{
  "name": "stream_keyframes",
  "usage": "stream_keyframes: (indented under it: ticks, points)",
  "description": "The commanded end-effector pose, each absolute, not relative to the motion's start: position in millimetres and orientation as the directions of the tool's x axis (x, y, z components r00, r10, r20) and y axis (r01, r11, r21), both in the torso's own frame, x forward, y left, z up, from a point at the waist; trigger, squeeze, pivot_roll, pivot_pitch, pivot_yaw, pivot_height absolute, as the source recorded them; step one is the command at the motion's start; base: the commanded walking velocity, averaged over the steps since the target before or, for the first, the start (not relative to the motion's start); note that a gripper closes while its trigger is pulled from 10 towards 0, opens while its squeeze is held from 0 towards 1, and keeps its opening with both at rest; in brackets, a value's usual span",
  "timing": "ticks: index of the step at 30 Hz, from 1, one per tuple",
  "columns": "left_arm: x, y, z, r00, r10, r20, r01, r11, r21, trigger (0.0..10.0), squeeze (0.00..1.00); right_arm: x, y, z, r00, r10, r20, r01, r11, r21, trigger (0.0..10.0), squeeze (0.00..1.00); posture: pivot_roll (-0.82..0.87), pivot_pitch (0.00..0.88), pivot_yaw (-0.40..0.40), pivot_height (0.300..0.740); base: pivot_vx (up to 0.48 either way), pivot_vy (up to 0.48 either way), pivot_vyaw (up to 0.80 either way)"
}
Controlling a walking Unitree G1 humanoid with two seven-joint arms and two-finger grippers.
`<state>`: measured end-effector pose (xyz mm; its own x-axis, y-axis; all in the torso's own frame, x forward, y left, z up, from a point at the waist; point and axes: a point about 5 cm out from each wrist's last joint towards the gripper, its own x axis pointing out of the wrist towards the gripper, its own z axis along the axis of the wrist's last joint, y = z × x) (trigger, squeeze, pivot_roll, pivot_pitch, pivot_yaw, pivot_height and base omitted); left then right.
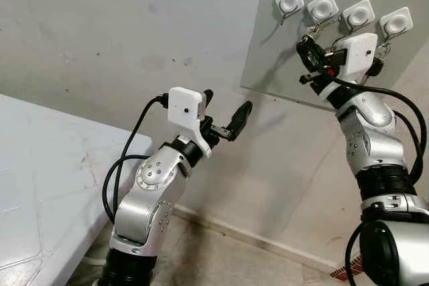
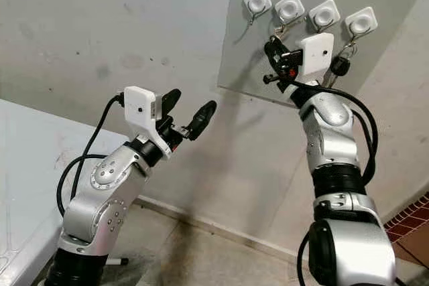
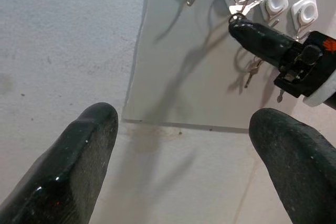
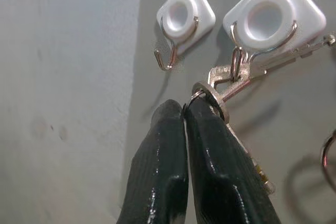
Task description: Hang keys on a hook
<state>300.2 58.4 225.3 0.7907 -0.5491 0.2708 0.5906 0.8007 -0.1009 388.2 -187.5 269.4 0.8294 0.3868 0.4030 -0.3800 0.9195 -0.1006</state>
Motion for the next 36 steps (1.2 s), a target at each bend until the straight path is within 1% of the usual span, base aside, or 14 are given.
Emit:
stream_keyframes:
  ticks: [1,2,5,6,8,13,16,21,26,30,31,32,33,36]
  points:
    - [298.2,58.6,226.0,0.792,-0.547,0.271,0.589,0.802,-0.101,10.0,0.0,386.5,-184.7,262.3,0.829,0.381,0.41,-0.397,0.917,-0.051,10.0,1.0,0.02,0.086,-0.062,0.74,0.0,0.0,0.0]
    - [298.4,59.3,226.2,0.793,-0.545,0.271,0.587,0.803,-0.103,10.0,0.0,385.1,-182.9,262.4,0.821,0.37,0.436,-0.404,0.914,-0.015,10.0,1.0,0.02,0.089,-0.06,0.74,0.0,0.0,0.0]
    - [298.6,59.9,226.5,0.795,-0.542,0.274,0.584,0.805,-0.104,10.0,0.0,384.2,-181.7,262.3,0.82,0.345,0.456,-0.393,0.919,0.01,10.0,1.0,0.02,0.089,-0.059,0.74,0.0,0.0,0.0]
    - [299.3,60.5,226.1,0.799,-0.536,0.273,0.578,0.81,-0.102,10.0,0.0,382.0,-182.7,263.6,0.814,0.29,0.504,-0.365,0.929,0.055,10.0,1.0,0.02,0.089,-0.059,0.74,0.0,0.0,0.0]
    - [299.6,60.8,226.0,0.801,-0.533,0.273,0.575,0.812,-0.102,10.0,0.0,378.1,-182.7,266.3,0.789,0.248,0.562,-0.363,0.926,0.102,10.0,1.0,0.02,0.093,-0.059,0.74,0.0,0.0,0.0]
    - [300.4,61.9,224.2,0.808,-0.523,0.271,0.565,0.819,-0.105,10.0,0.0,370.0,-181.7,264.0,0.761,0.18,0.623,-0.354,0.92,0.166,10.0,1.0,0.02,0.093,-0.059,0.74,0.0,0.0,0.0]
    - [300.7,62.3,223.6,0.811,-0.52,0.269,0.561,0.821,-0.106,10.0,0.0,368.6,-182.4,260.2,0.771,0.147,0.619,-0.342,0.916,0.209,10.0,1.0,0.02,0.093,-0.059,0.74,0.0,0.0,0.0]
    - [300.8,63.8,223.8,0.814,-0.514,0.27,0.556,0.824,-0.108,10.0,0.0,365.9,-185.1,252.6,0.796,0.093,0.598,-0.267,0.941,0.208,10.0,1.0,0.03,0.091,-0.058,0.74,0.0,0.0,0.0]
    - [300.9,64.1,223.6,0.817,-0.509,0.27,0.552,0.826,-0.113,10.0,0.0,363.9,-180.0,244.6,0.806,0.119,0.58,-0.291,0.933,0.213,10.0,1.0,0.03,0.086,-0.058,0.74,0.0,0.0,0.0]
    - [301.5,64.9,218.6,0.825,-0.502,0.26,0.543,0.831,-0.118,10.0,0.0,361.1,-181.3,232.4,0.842,0.106,0.529,-0.243,0.95,0.197,10.0,1.0,0.03,0.076,-0.066,0.74,0.0,0.0,0.0]
    - [301.8,65.6,216.4,0.829,-0.498,0.256,0.538,0.835,-0.117,10.0,0.0,359.1,-181.2,228.5,0.845,0.106,0.524,-0.24,0.951,0.196,10.0,0.49,0.03,0.076,-0.066,0.74,0.0,0.0,0.0]
    - [301.9,66.1,215.0,0.831,-0.495,0.254,0.534,0.837,-0.116,10.0,0.0,357.7,-181.0,226.2,0.846,0.105,0.523,-0.239,0.951,0.195,10.0,0.49,0.03,0.076,-0.066,0.74,0.0,0.0,0.0]
    - [303.2,67.8,210.0,0.842,-0.483,0.241,0.519,0.848,-0.112,10.0,0.0,355.0,-181.4,219.0,0.856,0.107,0.506,-0.227,0.957,0.181,10.0,0.0,0.03,0.072,-0.067,0.74,0.0,0.0,0.0]
    - [310.9,79.5,186.0,0.893,-0.416,0.172,0.44,0.888,-0.135,10.0,0.0,343.8,-185.2,186.3,0.908,0.077,0.412,-0.16,0.972,0.172,10.0,0.0,0.03,0.059,-0.062,0.74,0.0,0.0,0.0]
